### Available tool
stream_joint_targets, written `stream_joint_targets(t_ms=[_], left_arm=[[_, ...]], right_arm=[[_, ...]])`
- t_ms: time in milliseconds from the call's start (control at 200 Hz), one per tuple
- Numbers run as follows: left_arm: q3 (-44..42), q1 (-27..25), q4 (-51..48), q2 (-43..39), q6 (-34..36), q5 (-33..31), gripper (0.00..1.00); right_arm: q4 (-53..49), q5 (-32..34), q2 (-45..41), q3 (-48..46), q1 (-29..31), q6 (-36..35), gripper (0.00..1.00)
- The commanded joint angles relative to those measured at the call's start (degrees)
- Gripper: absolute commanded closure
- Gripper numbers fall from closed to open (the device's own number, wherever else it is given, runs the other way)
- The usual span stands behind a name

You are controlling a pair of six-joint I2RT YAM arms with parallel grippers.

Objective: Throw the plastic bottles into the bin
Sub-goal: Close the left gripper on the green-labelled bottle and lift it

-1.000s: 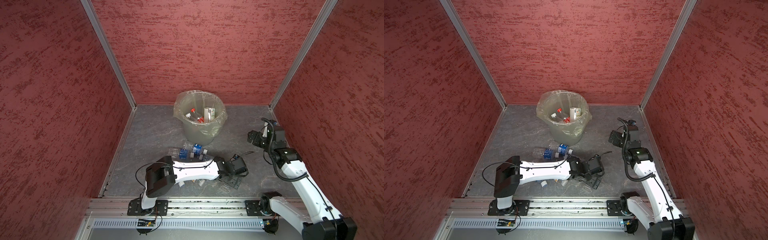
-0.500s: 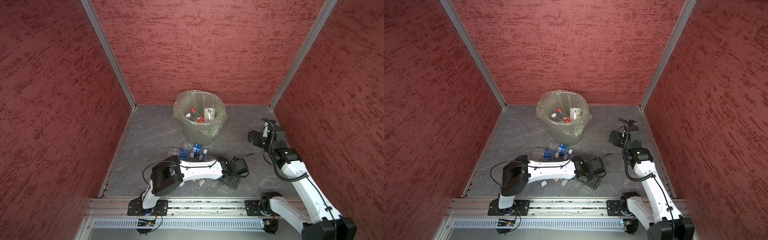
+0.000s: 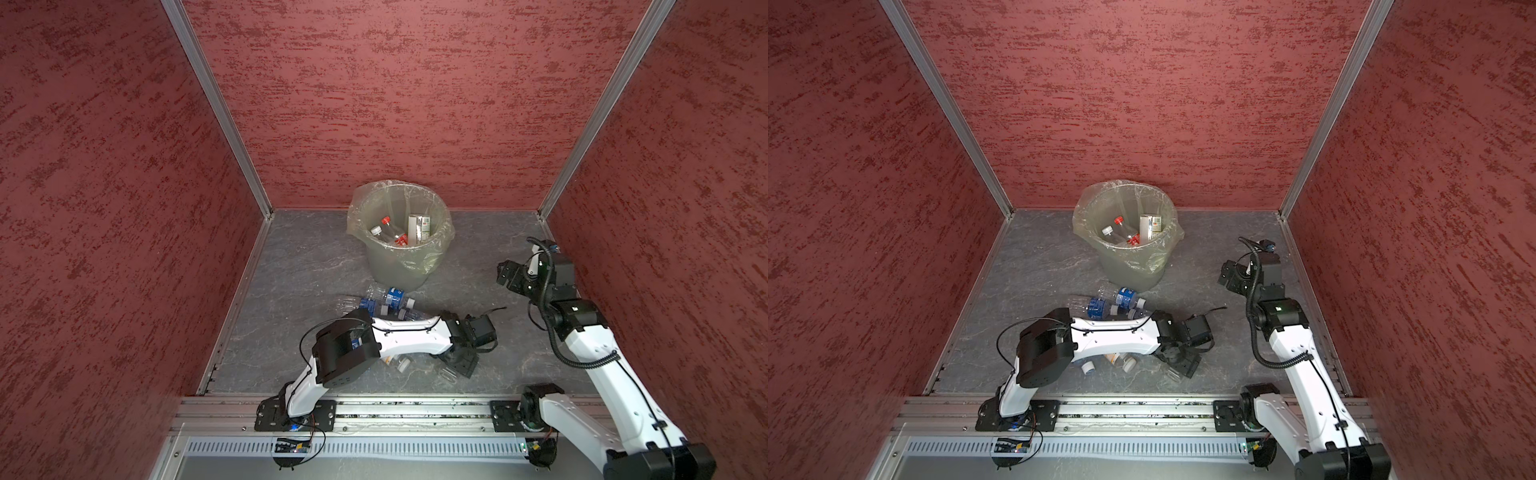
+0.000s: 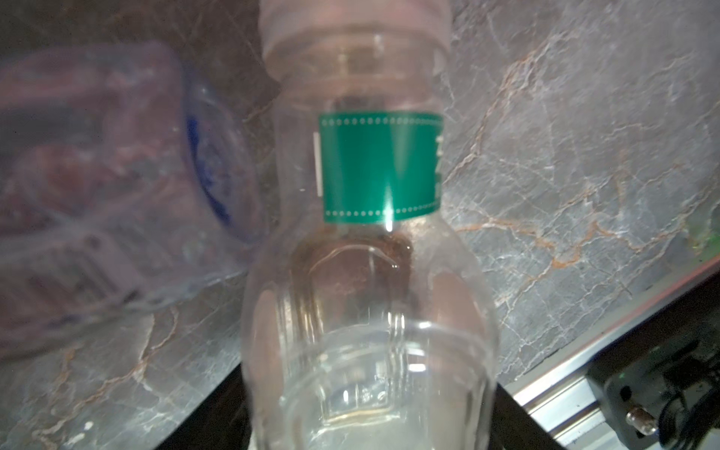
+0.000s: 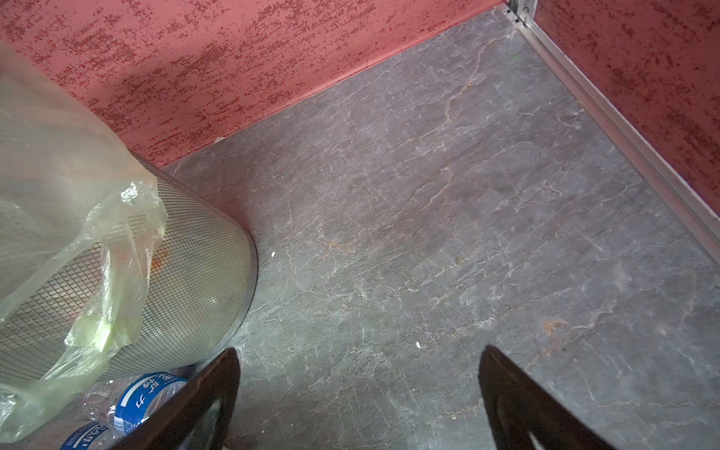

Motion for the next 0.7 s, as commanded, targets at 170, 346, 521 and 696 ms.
stream_joint_targets(t_ms=[170, 346, 521, 696], left_arm=[[2.5, 0.1, -3.1, 2.8, 1.8, 0.4, 0.28], [3.0, 0.0, -4.1, 3.5, 2.3, 0.4, 0.29], [3.6, -0.4, -5.0, 3.3, 2.9, -1.3, 0.45], [2.9, -0.9, -4.4, 1.6, 3.5, -3.0, 0.49]], right_arm=[[1.2, -0.5, -0.4, -0.5, -0.5, 0.6, 0.04], [1.1, -0.6, -0.4, -0.4, -0.6, 0.6, 0.04], [1.0, -0.6, -0.2, -0.1, -0.6, 0.6, 0.06], [1.0, -0.7, 0.0, 0.2, -0.7, 0.6, 0.07]])
